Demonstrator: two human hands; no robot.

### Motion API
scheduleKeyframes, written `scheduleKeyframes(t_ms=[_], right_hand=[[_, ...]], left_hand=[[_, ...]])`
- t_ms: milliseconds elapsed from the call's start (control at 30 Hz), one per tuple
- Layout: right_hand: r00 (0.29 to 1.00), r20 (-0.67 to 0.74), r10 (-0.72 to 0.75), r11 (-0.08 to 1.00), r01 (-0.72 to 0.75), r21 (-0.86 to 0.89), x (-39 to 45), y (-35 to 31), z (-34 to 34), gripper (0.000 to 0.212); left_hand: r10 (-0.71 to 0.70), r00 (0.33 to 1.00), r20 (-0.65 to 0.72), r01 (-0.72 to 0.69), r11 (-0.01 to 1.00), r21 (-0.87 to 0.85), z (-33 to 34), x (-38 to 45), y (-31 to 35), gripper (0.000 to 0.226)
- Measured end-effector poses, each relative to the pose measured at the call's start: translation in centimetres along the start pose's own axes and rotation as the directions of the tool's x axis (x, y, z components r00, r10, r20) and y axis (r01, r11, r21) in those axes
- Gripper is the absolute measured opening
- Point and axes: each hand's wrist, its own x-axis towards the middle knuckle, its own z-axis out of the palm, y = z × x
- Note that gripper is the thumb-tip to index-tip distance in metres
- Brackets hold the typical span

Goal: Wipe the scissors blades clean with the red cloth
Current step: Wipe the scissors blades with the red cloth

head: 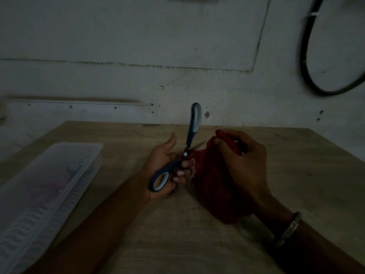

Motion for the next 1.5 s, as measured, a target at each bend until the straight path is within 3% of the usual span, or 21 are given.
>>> scheduleKeyframes(t_ms=[167,267,467,633,733,833,1033,1133,1233,1300,1400,1500], right_hand=[[0.953,-0.048,-0.300,0.942,0.289,-0.172,-0.1,-0.6,-0.2,0.032],[0.949,-0.032,-0.313,0.945,0.308,-0.114,0.0,-0.8,-0.2,0.034],[0.921,0.176,-0.347,0.905,0.378,-0.193,-0.7,0.0,0.5,0.031],[0.862,0.377,-0.340,0.862,0.446,-0.242,-1.4,0.5,0.7,0.030],[0.869,0.321,-0.378,0.855,0.460,-0.239,-1.2,0.4,0.7,0.026],[0.872,0.162,-0.463,0.832,0.490,-0.258,-0.4,-0.2,0.0,0.025],[0.841,-0.075,-0.535,0.817,0.493,-0.299,1.1,-0.7,-1.1,0.028],[0.843,0.021,-0.537,0.798,0.516,-0.312,0.1,-0.4,-0.7,0.028],[0.882,0.250,-0.399,0.825,0.464,-0.324,-1.0,0.5,0.6,0.026],[0.897,0.297,-0.327,0.866,0.410,-0.285,-1.3,0.8,1.0,0.023],[0.914,0.244,-0.325,0.879,0.387,-0.278,-0.9,0.1,0.6,0.021],[0.944,0.066,-0.323,0.900,0.328,-0.287,0.8,-0.4,-0.8,0.021]], left_hand=[[-0.002,0.997,0.076,-0.009,0.989,0.146,0.2,0.1,-0.2,0.035],[-0.014,0.996,0.083,0.001,0.988,0.154,0.3,0.3,0.0,0.036],[-0.051,0.997,0.062,0.039,0.981,0.188,0.5,-0.2,-0.1,0.038],[-0.059,0.997,-0.043,0.062,0.994,0.086,0.5,-0.2,-0.6,0.042],[-0.122,0.992,0.002,0.122,0.991,0.061,0.7,-0.5,-0.5,0.041],[-0.175,0.983,0.056,0.169,0.980,0.104,0.9,-0.7,-0.6,0.040],[-0.153,0.988,-0.013,0.153,0.975,0.164,2.3,-0.4,-1.0,0.031],[-0.067,0.993,-0.099,0.086,0.976,0.200,3.0,-0.4,-1.2,0.025],[0.024,0.980,-0.199,0.034,0.958,0.283,3.0,-0.6,-1.4,0.030],[0.061,0.968,-0.243,0.023,0.944,0.328,2.8,-0.9,-1.5,0.032],[0.063,0.964,-0.260,0.046,0.918,0.394,2.9,-0.9,-1.3,0.033],[-0.014,0.969,-0.249,0.110,0.921,0.375,2.8,-0.5,-1.3,0.030]])
